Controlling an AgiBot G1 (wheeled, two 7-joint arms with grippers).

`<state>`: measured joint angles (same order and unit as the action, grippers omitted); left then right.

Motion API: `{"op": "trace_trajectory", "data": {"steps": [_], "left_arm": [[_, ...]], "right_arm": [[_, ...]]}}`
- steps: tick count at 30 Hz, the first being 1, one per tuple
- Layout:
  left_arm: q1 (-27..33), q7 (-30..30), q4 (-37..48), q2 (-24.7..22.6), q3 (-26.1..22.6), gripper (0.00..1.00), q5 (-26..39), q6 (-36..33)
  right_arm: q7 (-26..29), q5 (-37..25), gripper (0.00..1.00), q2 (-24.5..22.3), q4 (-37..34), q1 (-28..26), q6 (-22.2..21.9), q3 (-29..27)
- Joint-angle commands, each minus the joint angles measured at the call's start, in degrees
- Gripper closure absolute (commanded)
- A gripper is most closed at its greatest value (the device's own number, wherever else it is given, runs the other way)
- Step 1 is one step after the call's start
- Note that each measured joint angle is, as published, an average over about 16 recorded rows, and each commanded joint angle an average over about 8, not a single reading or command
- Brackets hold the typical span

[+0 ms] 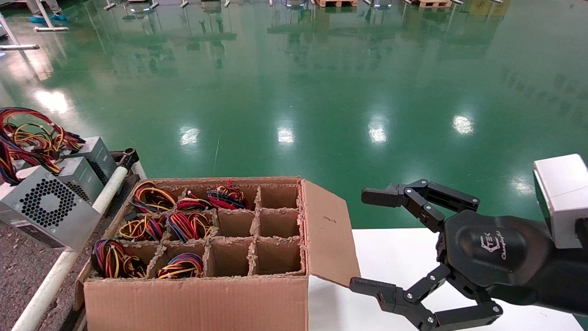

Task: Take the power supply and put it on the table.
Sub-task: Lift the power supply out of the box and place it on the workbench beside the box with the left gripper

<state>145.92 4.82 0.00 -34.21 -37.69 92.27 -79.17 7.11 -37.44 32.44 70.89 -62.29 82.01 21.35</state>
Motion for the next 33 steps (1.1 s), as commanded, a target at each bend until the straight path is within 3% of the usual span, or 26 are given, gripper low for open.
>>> {"op": "trace_trajectory", "data": {"steps": [1,15,33], "left_arm": [[-0.36,0.39,0.06,-0.11,0.05,1.00,-0.07,0.74],[-4.82,1.25,1.33,-3.03,1.36,1.00,-1.97,13.29],[-10.65,2.38,1.59,-4.40,2.69,1.00,-3.78,15.68]], "right_arm": [[0.00,0.00,0.00,0.00,0.00,0.00,0.00,0.00],[0.00,0.00,0.00,0.00,0.00,0.00,0.00,0.00],[0.00,0.00,0.00,0.00,0.00,0.00,0.00,0.00]]}}
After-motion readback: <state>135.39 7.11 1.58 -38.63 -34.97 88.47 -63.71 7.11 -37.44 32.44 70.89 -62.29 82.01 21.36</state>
